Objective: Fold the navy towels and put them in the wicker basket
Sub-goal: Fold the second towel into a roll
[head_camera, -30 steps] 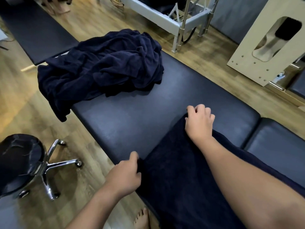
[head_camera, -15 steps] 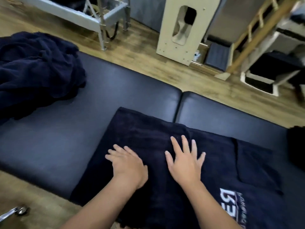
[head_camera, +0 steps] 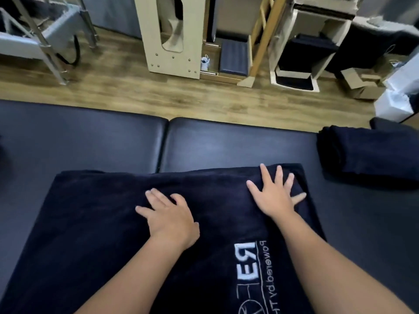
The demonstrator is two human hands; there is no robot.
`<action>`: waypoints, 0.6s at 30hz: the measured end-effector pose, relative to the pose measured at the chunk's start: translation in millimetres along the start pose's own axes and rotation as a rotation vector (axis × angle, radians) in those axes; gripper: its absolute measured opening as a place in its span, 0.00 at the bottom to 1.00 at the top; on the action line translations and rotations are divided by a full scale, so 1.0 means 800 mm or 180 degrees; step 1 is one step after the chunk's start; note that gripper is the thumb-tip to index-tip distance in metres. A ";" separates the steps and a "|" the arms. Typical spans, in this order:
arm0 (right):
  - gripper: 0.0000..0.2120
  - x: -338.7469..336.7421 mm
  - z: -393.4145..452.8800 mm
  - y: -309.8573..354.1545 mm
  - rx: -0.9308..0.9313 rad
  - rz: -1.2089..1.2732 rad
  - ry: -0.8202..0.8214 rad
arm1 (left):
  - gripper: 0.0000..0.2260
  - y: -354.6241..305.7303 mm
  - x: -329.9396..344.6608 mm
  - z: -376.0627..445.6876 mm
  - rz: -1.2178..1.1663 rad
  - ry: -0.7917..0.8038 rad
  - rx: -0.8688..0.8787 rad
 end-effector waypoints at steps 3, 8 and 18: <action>0.36 -0.007 0.006 0.004 -0.0499 -0.0014 -0.0039 | 0.42 -0.078 -0.030 -0.009 0.0021 -0.0788 0.1186; 0.33 0.011 -0.076 -0.023 -0.0852 0.0009 -0.0324 | 0.39 -0.165 -0.029 -0.011 0.0396 -0.0745 0.1791; 0.29 0.053 -0.213 -0.112 -0.1139 -0.0329 -0.0142 | 0.30 -0.175 -0.043 0.007 0.0761 -0.0904 0.1743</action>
Point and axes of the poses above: each hand's wrist, its own z-axis towards the middle knuckle, its own x-axis out of the palm, y = z × x, the point moved 10 cm from there along z, towards the middle knuckle, and after that the axes turned 12 degrees about z, right-handed, at the moved point
